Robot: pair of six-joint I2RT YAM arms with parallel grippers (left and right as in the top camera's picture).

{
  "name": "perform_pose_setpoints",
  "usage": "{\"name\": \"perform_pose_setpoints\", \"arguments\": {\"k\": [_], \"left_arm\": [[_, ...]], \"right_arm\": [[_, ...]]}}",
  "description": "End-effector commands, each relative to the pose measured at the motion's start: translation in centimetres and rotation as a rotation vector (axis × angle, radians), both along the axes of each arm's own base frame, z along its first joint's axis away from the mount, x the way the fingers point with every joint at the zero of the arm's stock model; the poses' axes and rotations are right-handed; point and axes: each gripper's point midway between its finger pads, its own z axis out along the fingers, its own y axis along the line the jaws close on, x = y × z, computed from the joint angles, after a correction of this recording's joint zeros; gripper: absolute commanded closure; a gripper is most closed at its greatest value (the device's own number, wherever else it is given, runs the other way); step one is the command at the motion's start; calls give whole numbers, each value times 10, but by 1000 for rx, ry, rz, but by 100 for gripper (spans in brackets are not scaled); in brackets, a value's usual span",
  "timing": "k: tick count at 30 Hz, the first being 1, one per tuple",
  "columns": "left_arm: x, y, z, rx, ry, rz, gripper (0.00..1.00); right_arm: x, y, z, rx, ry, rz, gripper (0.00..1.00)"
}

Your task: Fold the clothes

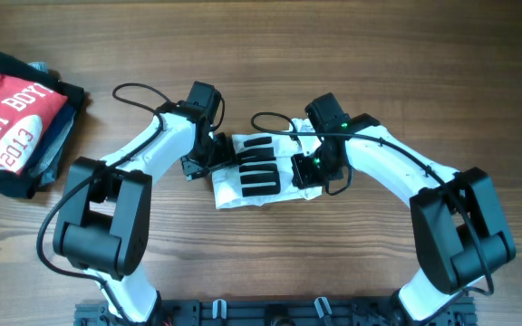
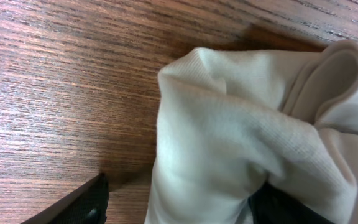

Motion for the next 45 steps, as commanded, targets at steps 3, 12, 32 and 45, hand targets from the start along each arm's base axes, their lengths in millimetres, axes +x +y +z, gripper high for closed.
{"name": "perform_pose_setpoints", "arguments": {"k": [3,12,32,45], "left_arm": [[-33,25,-40,117,132,-5,28],[-32,25,-41,116,129,-4,28],[-96,45,29,178,301,53,40],[67,-61,98,-353,-500,-177,9]], "right_arm": [[13,-70,-3,-246,-18,-140,96],[19,-90,-4,-286,-46,-100,96],[88,-122,7,-465,-339,-317,96],[90,-116,115,-348,-529,-344,61]]}}
